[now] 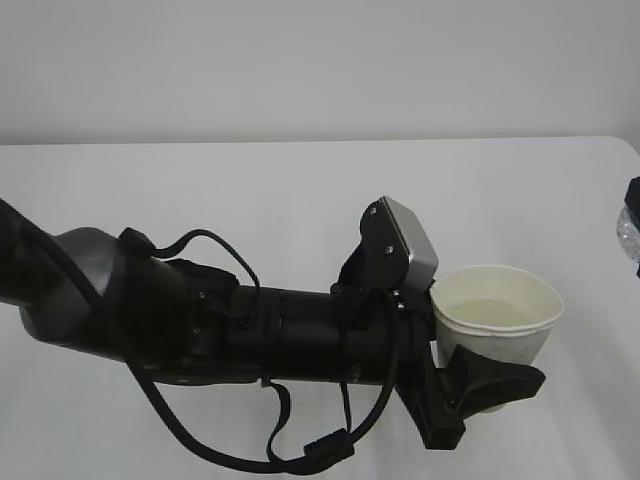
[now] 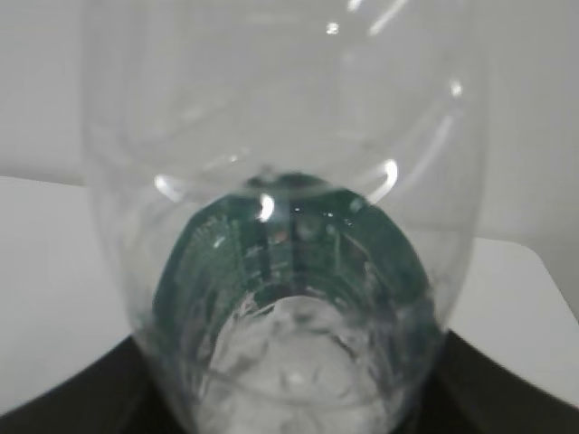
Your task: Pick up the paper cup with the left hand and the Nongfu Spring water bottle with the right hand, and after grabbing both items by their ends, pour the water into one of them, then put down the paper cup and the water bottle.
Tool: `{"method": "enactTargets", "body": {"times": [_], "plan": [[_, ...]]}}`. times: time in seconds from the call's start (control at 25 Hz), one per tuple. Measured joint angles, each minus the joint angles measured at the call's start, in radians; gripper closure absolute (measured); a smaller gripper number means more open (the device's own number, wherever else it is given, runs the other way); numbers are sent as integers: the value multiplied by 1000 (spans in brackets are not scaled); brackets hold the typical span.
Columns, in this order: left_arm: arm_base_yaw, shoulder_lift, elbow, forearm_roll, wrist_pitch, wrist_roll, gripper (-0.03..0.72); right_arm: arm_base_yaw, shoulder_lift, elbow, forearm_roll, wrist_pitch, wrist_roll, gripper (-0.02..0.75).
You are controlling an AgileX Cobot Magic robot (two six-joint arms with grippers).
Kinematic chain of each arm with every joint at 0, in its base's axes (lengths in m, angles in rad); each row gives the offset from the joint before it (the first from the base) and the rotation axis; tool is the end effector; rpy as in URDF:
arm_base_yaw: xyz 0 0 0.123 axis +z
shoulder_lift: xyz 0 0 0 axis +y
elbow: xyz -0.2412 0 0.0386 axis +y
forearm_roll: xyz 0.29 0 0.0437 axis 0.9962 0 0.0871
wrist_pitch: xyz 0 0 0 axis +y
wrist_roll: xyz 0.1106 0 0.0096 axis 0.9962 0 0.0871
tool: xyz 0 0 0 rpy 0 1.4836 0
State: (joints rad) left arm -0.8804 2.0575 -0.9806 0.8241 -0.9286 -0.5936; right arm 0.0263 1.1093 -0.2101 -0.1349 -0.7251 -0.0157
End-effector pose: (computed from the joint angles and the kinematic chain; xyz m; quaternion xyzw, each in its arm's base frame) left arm 0.2107 -0.3575 0.0610 0.4858 0.6042 -0.4732 0.4184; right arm 0.2516 0.0165 0.1462 -0.0828 0.7339 0.0024 0.6742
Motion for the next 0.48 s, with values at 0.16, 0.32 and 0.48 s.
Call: {"method": "enactTargets", "body": {"times": [0.16, 0.32, 0.48], "plan": [[0, 0, 0, -1, 0, 0, 235, 0, 115, 0, 2, -128, 0, 319], [0, 0, 0, -1, 0, 0, 235, 0, 216, 0, 14, -271, 2, 319], [0, 0, 0, -1, 0, 0, 235, 0, 317, -2, 49, -377, 2, 319]]}}
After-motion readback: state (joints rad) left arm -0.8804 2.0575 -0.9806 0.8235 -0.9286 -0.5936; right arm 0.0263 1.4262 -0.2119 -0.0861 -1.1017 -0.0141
